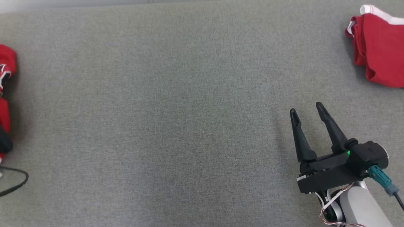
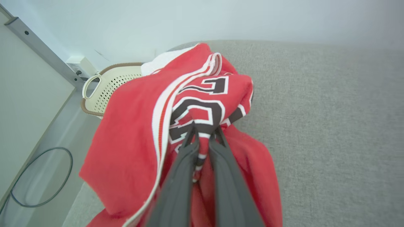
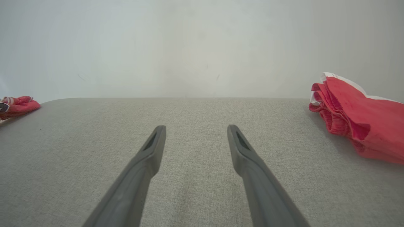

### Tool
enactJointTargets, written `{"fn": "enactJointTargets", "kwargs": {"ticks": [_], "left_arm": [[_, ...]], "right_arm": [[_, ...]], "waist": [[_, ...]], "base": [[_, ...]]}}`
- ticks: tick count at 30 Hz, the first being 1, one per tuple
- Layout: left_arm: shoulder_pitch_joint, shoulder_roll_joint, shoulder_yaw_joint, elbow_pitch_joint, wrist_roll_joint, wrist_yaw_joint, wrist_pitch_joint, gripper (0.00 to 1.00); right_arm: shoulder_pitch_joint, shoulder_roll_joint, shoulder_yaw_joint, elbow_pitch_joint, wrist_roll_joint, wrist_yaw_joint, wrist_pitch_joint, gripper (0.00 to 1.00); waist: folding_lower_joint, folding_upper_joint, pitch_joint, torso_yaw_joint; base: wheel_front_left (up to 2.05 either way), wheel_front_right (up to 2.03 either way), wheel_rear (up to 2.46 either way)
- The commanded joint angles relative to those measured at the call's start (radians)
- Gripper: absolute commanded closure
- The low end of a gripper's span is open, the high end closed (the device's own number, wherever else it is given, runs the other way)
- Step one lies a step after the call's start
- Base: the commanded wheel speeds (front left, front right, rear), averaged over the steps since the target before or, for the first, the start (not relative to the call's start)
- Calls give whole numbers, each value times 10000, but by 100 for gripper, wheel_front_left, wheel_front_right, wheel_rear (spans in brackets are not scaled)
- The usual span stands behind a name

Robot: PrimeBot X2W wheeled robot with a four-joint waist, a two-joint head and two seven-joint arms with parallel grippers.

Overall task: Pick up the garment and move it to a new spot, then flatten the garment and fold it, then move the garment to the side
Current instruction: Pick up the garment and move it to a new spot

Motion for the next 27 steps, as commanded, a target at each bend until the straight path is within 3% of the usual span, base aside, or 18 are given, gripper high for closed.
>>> {"fn": "enactJointTargets", "kwargs": {"ticks": [1,10,19,27], "left_arm": [[-127,-1,-81,-69,56,-80,-194,100],[-643,-172,-773,-917,389,-182,-962,100],[-798,-661,-1637,-2488,246,-305,-875,100],[-143,-915,-2971,-5627,-786,-329,208,100]], "right_arm": [[91,51,25,64,73,-6,-24,0],[259,338,19,353,161,-6,-102,0],[375,592,-146,569,231,-6,-141,0],[537,870,-350,610,263,-6,-148,0]], "waist": [[0,0,-214,53],[0,0,-976,25],[0,0,-1471,-237],[0,0,-1830,-895]], "base": [[0,0,0],[0,0,0],[0,0,0],[0,0,0]]}}
